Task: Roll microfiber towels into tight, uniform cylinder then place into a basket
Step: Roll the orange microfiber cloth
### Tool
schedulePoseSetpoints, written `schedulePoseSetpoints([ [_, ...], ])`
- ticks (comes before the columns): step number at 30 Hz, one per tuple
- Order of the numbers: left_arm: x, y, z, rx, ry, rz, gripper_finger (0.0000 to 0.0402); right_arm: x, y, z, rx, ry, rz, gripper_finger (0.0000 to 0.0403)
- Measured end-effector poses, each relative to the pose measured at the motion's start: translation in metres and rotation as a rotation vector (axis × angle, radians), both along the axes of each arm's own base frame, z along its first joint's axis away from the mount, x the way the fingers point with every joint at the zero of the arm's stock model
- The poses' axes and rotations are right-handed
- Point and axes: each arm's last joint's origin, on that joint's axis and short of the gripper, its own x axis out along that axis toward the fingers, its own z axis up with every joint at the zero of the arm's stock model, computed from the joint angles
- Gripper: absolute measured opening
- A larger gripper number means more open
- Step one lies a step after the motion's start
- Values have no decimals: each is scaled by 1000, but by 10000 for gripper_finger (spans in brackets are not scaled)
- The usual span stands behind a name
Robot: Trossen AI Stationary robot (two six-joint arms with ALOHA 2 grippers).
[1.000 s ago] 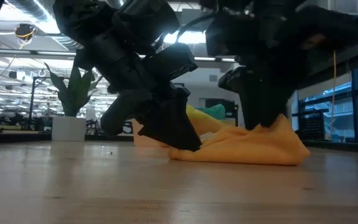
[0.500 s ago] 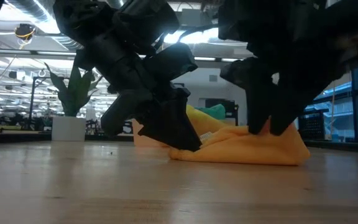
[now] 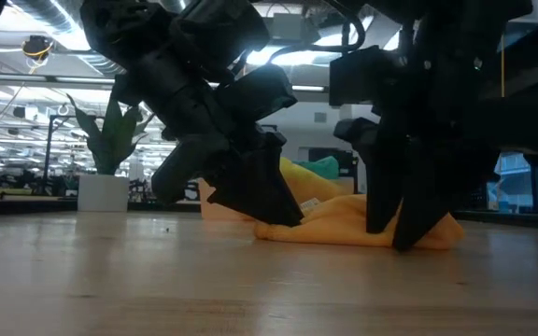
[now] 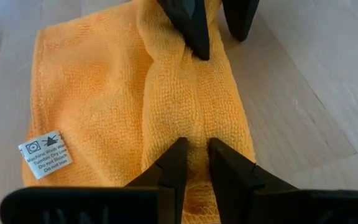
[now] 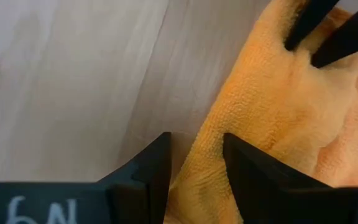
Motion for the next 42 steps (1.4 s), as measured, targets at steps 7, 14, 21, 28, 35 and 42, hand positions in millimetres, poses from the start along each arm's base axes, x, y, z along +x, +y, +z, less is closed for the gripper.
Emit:
schedulePoseSetpoints([
  [7, 0, 0, 0, -7, 2, -8, 60, 1, -3, -3, -72, -39, -99, 147],
  [14, 0, -1, 0, -26, 7, -27, 60, 2, -5, -12, -116, -38, -141, 146],
  [21, 0, -1, 0, -30, 7, -31, 60, 3, -4, -19, -115, -21, -141, 81],
  [28, -1, -2, 2, -51, 8, -22, 60, 9, -13, -16, 12, 28, -172, 10],
  [35, -14, -14, 20, -13, 39, -6, 60, 22, -18, 2, 109, 133, -137, 4],
  [42, -35, -30, 41, 50, 94, 12, 60, 40, -25, 27, 336, 183, -7, 2],
])
